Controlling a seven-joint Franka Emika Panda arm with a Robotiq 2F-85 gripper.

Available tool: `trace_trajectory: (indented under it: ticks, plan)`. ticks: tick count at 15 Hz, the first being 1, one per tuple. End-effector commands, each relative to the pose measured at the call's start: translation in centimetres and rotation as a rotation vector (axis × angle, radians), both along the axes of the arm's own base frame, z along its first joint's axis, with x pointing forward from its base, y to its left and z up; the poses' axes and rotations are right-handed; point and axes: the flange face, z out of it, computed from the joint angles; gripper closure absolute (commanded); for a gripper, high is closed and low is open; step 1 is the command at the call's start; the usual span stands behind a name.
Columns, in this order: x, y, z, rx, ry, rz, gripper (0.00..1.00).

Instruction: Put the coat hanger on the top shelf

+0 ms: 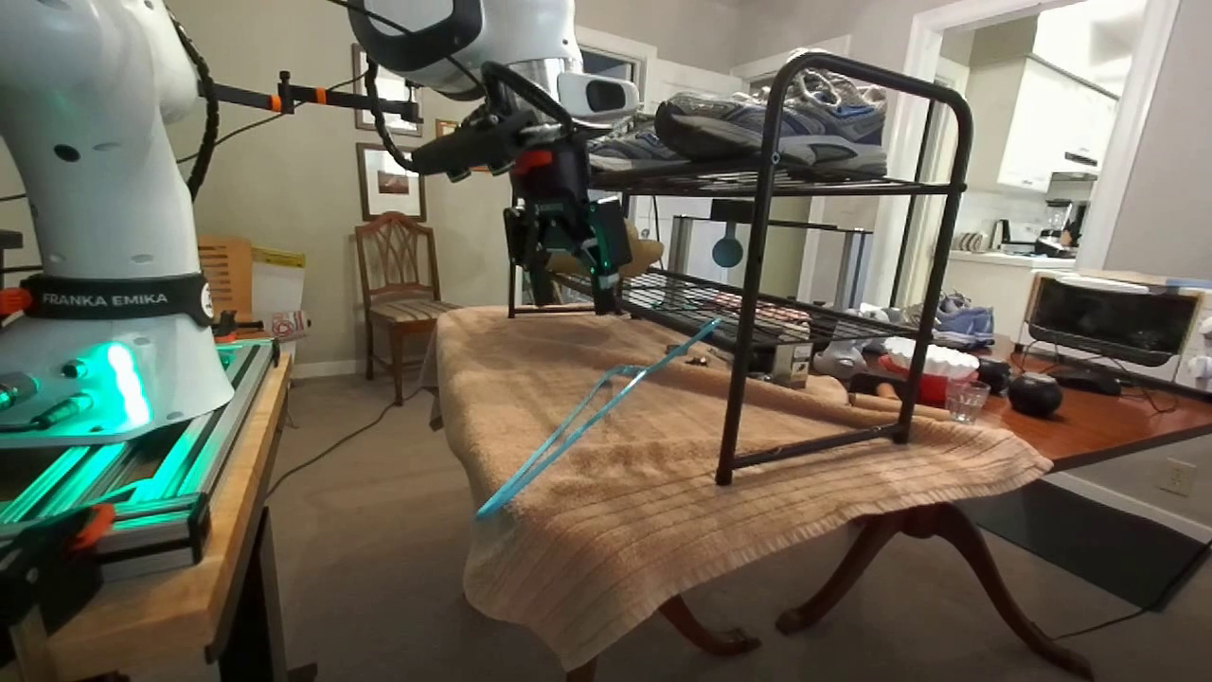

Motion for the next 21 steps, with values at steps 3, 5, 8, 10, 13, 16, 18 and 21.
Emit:
trace_trajectory:
  ticks: [3,5,8,10,13,16,18,21]
  plan:
    - [-0.1,-0.6,-2.0,-0.016,0.023,-0.021,0.00]
    - [0.0,-0.7,-1.9,-0.019,0.020,-0.020,0.00]
    - [0.1,-0.7,-1.6,-0.019,0.014,-0.020,0.00]
    - [0.1,-1.0,-2.0,-0.009,-0.007,-0.018,0.00]
    - [0.1,-1.3,-2.3,-0.006,-0.034,0.010,0.00]
    - [0.3,-1.5,-2.4,-0.023,-0.072,0.063,0.00]
    - [0.4,-1.4,-2.7,-0.024,-0.077,0.097,0.00]
    - [0.5,-1.3,-3.6,-0.019,-0.071,0.135,0.00]
